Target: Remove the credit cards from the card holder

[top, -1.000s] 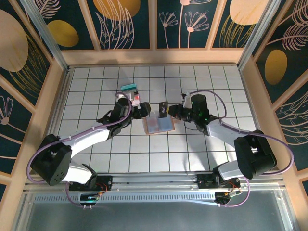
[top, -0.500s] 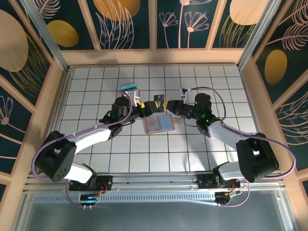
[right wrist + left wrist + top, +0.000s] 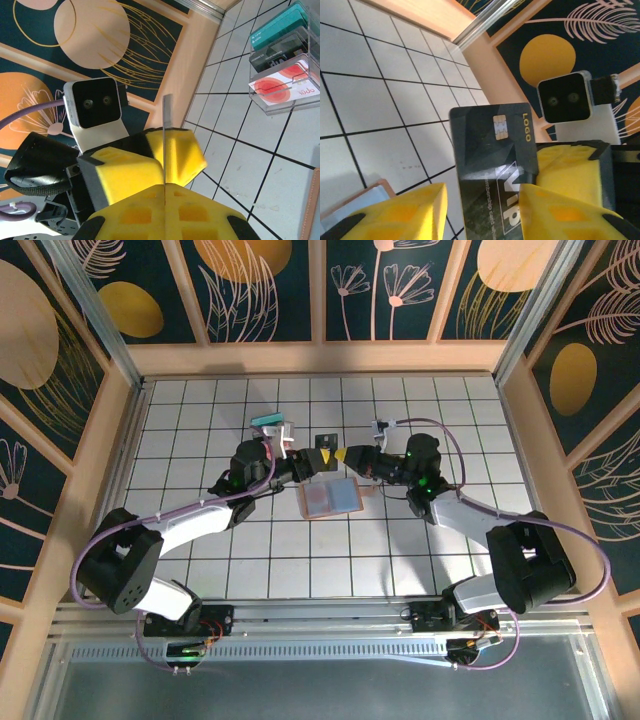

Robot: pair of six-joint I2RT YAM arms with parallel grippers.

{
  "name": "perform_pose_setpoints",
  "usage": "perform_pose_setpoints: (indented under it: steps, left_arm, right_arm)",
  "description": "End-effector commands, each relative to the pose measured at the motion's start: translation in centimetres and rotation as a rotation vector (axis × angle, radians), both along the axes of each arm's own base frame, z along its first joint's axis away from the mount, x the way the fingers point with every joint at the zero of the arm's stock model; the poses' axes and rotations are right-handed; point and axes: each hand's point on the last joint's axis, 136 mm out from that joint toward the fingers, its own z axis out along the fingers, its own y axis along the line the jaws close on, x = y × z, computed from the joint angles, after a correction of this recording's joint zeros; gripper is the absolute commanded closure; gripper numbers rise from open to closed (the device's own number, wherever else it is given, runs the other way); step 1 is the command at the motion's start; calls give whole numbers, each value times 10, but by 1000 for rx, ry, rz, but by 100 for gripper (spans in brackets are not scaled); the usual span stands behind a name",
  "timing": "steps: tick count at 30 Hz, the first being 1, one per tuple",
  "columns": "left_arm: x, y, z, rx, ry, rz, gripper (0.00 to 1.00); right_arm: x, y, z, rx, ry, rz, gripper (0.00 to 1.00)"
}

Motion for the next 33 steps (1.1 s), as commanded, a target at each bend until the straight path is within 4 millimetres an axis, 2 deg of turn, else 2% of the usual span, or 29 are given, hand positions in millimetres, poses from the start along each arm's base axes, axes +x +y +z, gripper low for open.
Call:
perform_pose_setpoints:
  steps: [1, 6, 7, 10, 15, 19, 26, 29, 33]
  left_arm:
    - [3, -3, 21, -33, -72, -18, 73]
    - [3, -2, 19, 7, -93, -23, 99]
    - [3, -1, 19, 24, -98, -24, 100]
    - [2, 2, 18, 101, -145, -26, 100]
    - [7, 17, 14, 353, -301, -37, 100]
    - [17, 38, 12, 545, -425, -71, 100]
    - [54, 73, 21, 774, -603, -78, 100]
    - [73, 86, 14, 862, -627, -103, 100]
    - [93, 99, 1, 980, -667, -167, 100]
  right_arm:
    - [-6, 3, 5, 25, -33, 36, 100]
    - [-6, 4, 0, 11, -29, 34, 100]
    - [-5, 4, -1, 4, -27, 31, 100]
    - [-3, 2, -3, -30, -31, 10, 94]
    - [7, -10, -12, -164, -39, -86, 69]
    - [14, -27, -16, -284, -55, -187, 54]
    - [22, -58, -15, -419, -76, -350, 40]
    - [23, -69, -14, -456, -81, -398, 35]
    - [24, -83, -13, -503, -84, -467, 23]
